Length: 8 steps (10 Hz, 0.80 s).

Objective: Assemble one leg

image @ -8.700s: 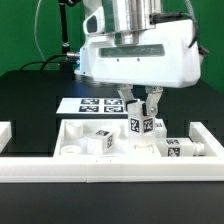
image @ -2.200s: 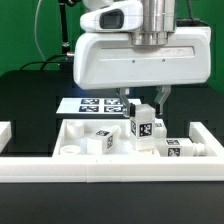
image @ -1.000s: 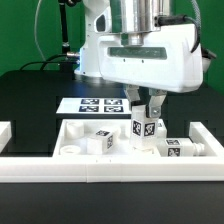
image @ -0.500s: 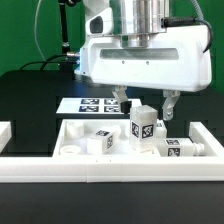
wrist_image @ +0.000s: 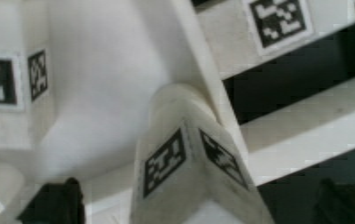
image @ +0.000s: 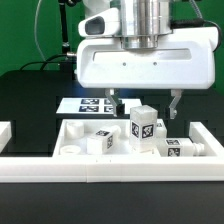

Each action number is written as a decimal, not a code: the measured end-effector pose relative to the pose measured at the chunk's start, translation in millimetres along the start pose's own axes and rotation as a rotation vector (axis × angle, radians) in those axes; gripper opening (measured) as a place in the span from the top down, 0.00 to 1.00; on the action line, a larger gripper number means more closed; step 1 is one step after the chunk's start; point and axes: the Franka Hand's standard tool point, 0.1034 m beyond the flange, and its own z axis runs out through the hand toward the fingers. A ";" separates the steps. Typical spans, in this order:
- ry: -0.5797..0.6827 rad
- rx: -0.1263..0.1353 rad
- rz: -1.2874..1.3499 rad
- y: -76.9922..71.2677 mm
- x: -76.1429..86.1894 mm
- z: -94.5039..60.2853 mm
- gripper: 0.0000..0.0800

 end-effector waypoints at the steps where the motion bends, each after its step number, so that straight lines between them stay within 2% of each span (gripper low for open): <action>1: 0.002 -0.001 -0.093 0.7 1.1 -0.5 0.19; 5: -0.006 -0.008 -0.440 1.3 -1.1 3.6 0.19; 8: -0.008 -0.010 -0.505 2.3 -1.4 3.9 0.22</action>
Offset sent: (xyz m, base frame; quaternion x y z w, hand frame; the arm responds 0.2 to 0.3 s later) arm 0.0040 0.0082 -0.0045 0.0045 0.0031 -0.1838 0.9830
